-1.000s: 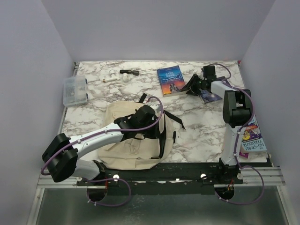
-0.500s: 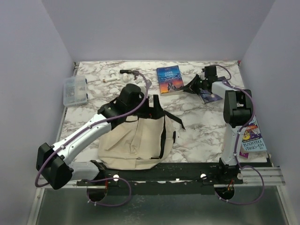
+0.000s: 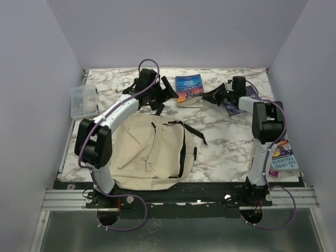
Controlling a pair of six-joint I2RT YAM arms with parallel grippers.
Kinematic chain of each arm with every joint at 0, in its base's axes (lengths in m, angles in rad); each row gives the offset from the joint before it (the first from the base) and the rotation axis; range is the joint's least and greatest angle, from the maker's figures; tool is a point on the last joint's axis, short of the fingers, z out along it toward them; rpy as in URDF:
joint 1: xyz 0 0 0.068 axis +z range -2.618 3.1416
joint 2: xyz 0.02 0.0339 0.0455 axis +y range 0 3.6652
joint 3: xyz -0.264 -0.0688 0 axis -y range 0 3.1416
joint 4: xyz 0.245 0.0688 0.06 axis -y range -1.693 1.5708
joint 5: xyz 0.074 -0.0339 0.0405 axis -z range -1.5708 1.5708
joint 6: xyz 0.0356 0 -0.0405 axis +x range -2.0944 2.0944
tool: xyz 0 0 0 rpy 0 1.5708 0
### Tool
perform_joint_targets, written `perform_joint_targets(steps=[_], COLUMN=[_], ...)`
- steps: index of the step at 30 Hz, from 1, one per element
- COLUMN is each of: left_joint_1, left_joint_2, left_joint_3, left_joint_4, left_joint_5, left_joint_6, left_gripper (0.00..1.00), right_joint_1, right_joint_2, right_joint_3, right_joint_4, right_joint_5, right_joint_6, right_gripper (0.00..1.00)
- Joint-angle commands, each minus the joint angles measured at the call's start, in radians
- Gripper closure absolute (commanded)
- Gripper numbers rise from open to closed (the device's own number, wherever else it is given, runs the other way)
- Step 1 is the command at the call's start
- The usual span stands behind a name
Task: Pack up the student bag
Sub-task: Pick up the book from the center of the board.
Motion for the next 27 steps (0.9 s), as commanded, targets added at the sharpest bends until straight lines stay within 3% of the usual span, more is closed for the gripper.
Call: perform_joint_targets(steps=[1,6,13,23,27], left_joint_1=[0.032,0.039,0.039,0.038,0.039], left_joint_2=[0.148,0.289,0.422,0.461,0.483], left_joint_3=[0.117,0.214,0.296,0.244,0.225], left_joint_4=[0.055,0.128,0.205,0.349,0.429], left_joint_5=[0.066,0.110,0.170,0.217,0.243], left_joint_6=[-0.127,-0.235,-0.359,-0.543,-0.604], left_gripper=[0.08,0.08,0.11,0.15,0.22], right_joint_1=[-0.014,-0.018,-0.019,-0.019,-0.019], right_joint_2=[-0.091,-0.097,-0.101,-0.110,-0.117], right_joint_3=[-0.048,-0.086,-0.109,-0.174,-0.183], right_joint_4=[0.225,0.395,0.466,0.567,0.593], right_joint_5=[-0.152,-0.179,-0.192,-0.181,-0.185], right_joint_6=[0.230,0.393,0.454,0.522,0.541], right_gripper=[1.00,1.00,1.00,1.00,1.00])
